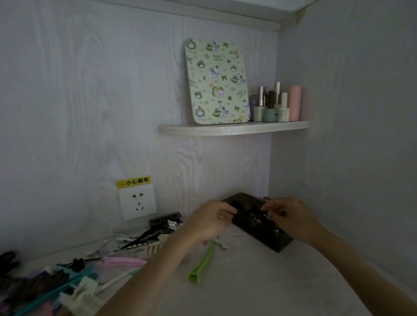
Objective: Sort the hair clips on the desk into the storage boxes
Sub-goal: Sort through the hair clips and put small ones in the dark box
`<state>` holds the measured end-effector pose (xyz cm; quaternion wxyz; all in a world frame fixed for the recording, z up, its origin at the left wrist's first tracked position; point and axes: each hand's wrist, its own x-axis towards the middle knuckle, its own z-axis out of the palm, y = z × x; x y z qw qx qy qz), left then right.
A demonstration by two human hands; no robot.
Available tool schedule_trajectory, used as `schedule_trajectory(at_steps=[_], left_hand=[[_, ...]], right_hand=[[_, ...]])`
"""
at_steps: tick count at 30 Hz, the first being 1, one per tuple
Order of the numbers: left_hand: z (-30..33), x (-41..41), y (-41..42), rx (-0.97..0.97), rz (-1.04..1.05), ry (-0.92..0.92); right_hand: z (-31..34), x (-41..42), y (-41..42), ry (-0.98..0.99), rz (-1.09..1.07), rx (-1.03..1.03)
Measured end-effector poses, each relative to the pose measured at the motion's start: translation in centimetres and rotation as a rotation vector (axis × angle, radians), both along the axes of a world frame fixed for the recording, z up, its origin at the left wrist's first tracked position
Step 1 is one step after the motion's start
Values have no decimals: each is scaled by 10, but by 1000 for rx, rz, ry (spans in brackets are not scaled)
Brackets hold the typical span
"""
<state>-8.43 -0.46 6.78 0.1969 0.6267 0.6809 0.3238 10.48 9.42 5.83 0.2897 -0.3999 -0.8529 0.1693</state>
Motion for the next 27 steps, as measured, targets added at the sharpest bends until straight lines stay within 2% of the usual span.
schedule_trajectory(at_steps=[4, 8, 11, 14, 16, 21, 24, 27], left_hand=[[-6, -50, -67, 46, 160, 23], [-1, -110, -133, 66, 410, 156], [-3, -161, -180, -35, 545, 237], [-13, -208, -208, -251, 585, 263], [-18, -228, -216, -349, 582, 247], [-14, -252, -221, -374, 514, 269], [-2, -258, -232, -400, 319, 228], [9, -256, -247, -570, 147, 227]], right_hand=[[0, -58, -40, 8, 179, 17], [-3, -127, -82, 17, 326, -48], [-1, -172, -111, -58, 448, 11], [0, -219, -134, -106, 565, 6], [-1, -247, -146, -133, 596, 13], [-6, -300, -177, -249, 688, -20], [-17, -322, -184, -460, 733, 19], [-18, -329, -179, -505, 668, 76]])
